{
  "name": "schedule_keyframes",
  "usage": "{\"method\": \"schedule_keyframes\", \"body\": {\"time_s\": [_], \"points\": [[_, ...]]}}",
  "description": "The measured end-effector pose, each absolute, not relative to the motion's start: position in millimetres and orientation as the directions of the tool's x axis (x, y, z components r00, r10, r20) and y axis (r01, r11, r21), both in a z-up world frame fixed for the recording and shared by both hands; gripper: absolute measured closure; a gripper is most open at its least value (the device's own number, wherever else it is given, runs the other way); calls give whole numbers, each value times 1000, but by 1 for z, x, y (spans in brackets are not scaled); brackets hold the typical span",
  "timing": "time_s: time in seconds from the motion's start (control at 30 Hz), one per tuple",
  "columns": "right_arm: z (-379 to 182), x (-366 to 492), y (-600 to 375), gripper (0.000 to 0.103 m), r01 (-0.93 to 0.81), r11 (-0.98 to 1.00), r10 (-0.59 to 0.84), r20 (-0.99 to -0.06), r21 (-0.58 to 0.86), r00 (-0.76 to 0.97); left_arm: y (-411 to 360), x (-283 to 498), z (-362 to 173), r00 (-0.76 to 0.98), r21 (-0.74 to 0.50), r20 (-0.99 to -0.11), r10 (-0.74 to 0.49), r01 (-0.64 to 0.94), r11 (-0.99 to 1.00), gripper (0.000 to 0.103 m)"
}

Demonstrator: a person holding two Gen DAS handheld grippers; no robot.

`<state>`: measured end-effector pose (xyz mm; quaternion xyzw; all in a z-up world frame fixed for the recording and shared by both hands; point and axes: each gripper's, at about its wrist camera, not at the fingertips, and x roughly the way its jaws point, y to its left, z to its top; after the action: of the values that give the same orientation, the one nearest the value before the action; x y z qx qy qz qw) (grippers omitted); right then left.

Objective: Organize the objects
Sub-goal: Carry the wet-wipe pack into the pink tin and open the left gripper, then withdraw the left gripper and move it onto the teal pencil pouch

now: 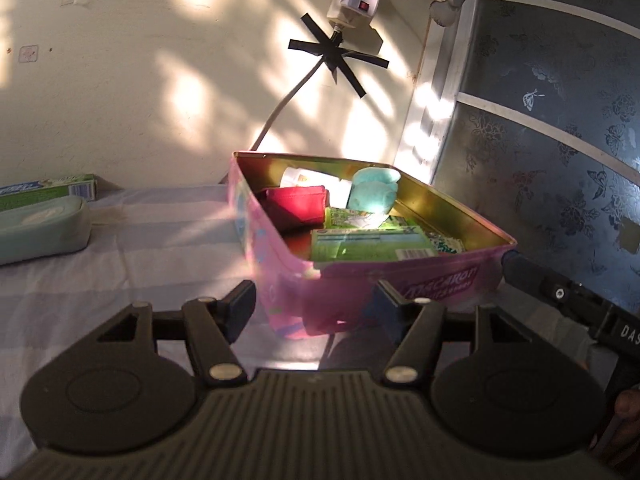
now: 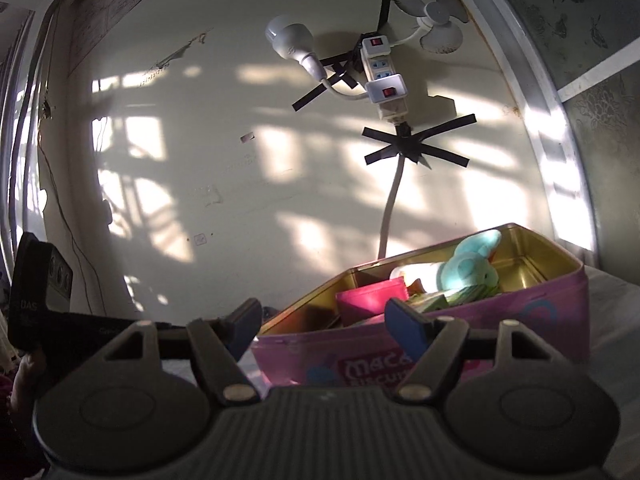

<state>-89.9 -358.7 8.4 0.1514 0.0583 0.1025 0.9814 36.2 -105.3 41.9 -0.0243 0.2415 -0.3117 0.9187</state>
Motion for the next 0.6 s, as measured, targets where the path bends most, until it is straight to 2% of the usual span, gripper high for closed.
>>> {"method": "schedule_keyframes", "body": {"time_s": [0.13,0.23,0.3,0.47,0.6], "points": [[6,-81,-326,33,-229,956,258,-155,186,953,-87,32,19,690,-200,-492,-531,504,840,36],[2,-72,-307,30,-245,964,262,-236,100,936,-83,31,5,705,-140,-537,-464,468,873,36],[-1,-62,-305,24,-251,963,270,-292,103,917,-80,34,3,705,-149,-545,-454,451,880,36],[-11,-39,-313,24,-169,971,227,-420,171,879,-84,36,1,713,-128,-550,-434,442,888,33],[-16,-28,-309,25,-136,978,196,-492,156,848,-88,33,0,715,-102,-555,-425,448,888,28]]}}
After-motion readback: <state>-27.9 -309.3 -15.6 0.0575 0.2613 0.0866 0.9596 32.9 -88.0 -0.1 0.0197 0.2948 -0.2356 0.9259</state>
